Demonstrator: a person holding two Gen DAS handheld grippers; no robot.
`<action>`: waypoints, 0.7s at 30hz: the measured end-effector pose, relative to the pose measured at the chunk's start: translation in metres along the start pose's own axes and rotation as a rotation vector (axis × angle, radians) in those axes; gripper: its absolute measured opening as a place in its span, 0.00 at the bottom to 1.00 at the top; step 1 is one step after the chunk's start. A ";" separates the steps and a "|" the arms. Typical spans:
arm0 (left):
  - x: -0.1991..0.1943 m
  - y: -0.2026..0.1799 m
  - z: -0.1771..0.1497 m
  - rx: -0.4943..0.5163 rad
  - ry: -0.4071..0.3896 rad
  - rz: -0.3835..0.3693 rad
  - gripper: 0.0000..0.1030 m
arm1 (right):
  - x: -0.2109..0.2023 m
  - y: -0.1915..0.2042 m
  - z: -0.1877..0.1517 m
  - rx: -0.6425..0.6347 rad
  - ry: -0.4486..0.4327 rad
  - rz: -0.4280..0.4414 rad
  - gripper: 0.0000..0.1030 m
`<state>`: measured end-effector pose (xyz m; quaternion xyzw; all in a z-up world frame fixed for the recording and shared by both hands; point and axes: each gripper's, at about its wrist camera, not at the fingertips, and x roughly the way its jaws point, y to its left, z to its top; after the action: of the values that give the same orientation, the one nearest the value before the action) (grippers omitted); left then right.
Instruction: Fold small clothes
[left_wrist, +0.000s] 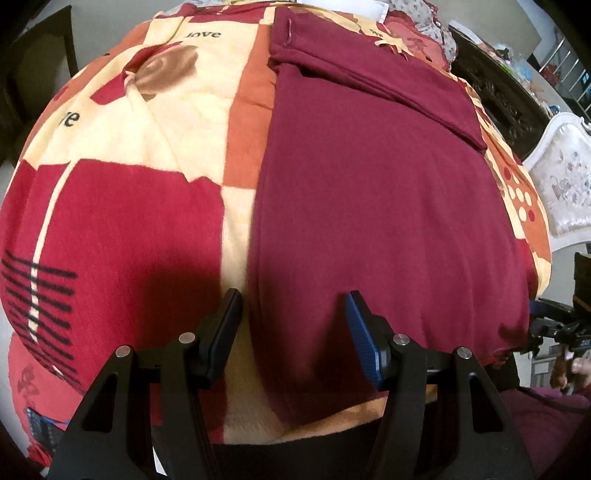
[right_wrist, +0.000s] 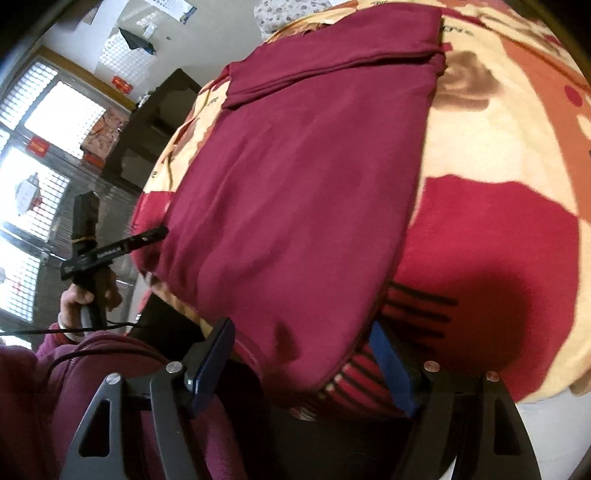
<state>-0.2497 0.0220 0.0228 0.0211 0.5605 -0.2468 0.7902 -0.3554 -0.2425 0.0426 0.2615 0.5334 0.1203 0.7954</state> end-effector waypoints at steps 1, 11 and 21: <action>0.000 0.000 -0.001 0.006 0.008 -0.002 0.56 | 0.004 0.002 0.000 -0.008 0.013 0.010 0.72; 0.008 -0.008 -0.001 0.045 0.043 -0.022 0.71 | 0.009 -0.008 0.000 0.027 0.002 0.089 0.68; 0.009 -0.012 -0.001 0.054 0.055 0.019 0.71 | 0.004 -0.013 -0.005 0.020 0.021 0.072 0.36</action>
<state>-0.2536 0.0081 0.0175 0.0544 0.5748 -0.2534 0.7762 -0.3593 -0.2502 0.0305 0.2871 0.5333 0.1461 0.7822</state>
